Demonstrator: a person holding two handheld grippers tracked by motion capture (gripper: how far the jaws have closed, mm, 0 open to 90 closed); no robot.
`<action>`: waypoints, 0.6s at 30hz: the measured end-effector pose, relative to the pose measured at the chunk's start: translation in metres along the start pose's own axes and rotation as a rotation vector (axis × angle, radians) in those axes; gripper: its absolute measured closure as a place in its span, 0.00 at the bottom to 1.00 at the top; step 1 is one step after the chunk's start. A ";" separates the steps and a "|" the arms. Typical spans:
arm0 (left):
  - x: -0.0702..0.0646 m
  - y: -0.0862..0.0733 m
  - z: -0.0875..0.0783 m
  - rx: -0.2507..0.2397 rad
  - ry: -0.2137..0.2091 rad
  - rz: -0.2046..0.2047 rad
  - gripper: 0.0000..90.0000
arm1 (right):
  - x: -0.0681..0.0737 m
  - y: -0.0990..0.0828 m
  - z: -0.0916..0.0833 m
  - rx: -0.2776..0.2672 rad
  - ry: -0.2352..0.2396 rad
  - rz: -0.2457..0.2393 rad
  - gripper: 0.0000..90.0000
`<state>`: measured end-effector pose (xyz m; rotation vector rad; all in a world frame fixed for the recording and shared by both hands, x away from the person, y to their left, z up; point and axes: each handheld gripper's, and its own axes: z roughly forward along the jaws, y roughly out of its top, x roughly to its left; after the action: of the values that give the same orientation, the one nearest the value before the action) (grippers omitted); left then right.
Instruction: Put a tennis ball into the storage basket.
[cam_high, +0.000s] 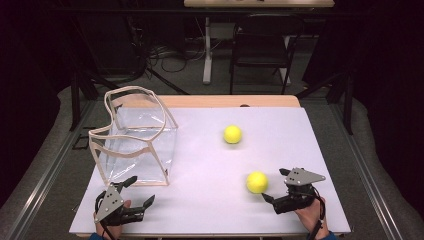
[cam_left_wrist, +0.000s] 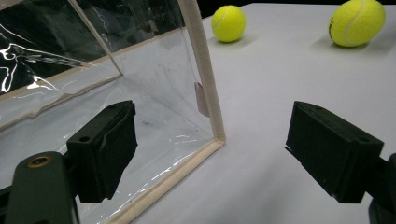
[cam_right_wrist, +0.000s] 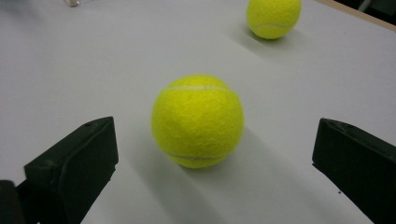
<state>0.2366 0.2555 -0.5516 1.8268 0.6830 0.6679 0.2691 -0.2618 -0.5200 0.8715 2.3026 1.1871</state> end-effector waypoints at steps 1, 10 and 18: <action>0.000 0.000 0.001 0.002 -0.005 0.002 0.18 | -0.001 0.001 0.001 0.010 -0.004 0.001 0.00; -0.002 0.001 0.002 0.006 -0.013 0.006 0.18 | -0.005 0.010 0.011 0.054 0.012 0.007 0.00; -0.002 0.001 0.001 0.005 -0.009 0.014 0.18 | -0.005 0.018 0.024 0.097 0.029 0.002 0.00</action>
<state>0.2360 0.2525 -0.5513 1.8400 0.6671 0.6678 0.2939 -0.2435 -0.5180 0.8959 2.4008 1.1037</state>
